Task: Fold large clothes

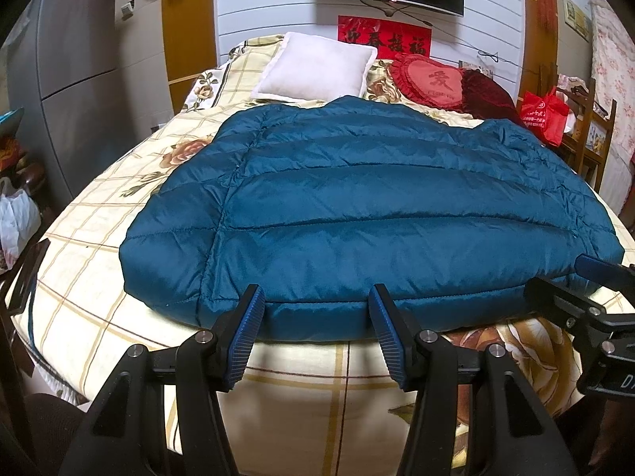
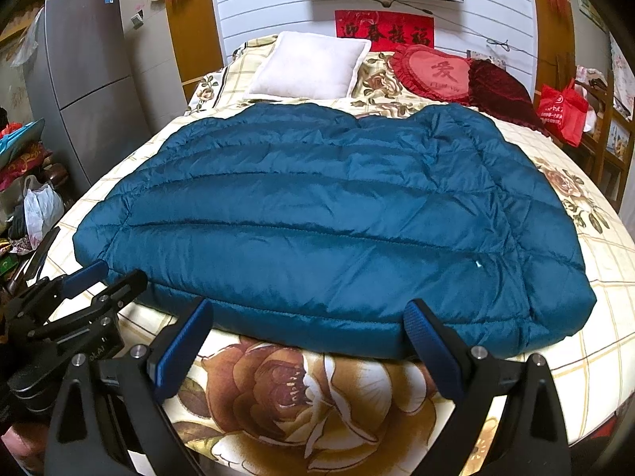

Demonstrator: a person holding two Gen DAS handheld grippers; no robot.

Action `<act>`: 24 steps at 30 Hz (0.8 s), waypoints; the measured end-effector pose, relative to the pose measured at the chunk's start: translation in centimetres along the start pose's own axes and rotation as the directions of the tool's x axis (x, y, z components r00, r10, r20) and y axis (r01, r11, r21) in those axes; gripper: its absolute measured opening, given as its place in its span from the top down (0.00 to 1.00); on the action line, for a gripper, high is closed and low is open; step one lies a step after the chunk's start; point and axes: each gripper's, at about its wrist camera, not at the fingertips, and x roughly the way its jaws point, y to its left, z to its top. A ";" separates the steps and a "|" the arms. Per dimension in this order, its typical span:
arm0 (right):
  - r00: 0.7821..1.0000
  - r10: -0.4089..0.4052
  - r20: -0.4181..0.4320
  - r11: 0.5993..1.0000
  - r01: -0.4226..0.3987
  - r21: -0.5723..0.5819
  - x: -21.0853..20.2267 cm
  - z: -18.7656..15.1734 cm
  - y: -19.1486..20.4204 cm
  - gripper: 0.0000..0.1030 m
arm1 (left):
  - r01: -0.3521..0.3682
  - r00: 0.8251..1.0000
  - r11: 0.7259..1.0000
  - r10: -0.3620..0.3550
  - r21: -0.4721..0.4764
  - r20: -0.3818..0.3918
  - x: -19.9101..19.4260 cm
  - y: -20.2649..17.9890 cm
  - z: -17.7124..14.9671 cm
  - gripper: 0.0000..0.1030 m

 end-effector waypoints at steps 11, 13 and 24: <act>1.000 0.002 -0.001 1.000 -0.002 -0.002 0.1 0.0 0.2 0.04 | -0.001 1.000 1.000 0.001 0.003 0.003 0.0 0.0 -0.1 0.44; 1.000 0.003 -0.001 1.000 -0.003 -0.003 0.2 0.0 0.2 0.04 | -0.003 1.000 1.000 0.003 0.004 0.004 0.0 0.0 0.0 0.44; 1.000 0.014 -0.010 1.000 -0.014 -0.002 0.5 -0.1 0.2 0.04 | 0.015 0.998 1.000 -0.016 0.013 0.056 -0.8 0.3 0.0 0.44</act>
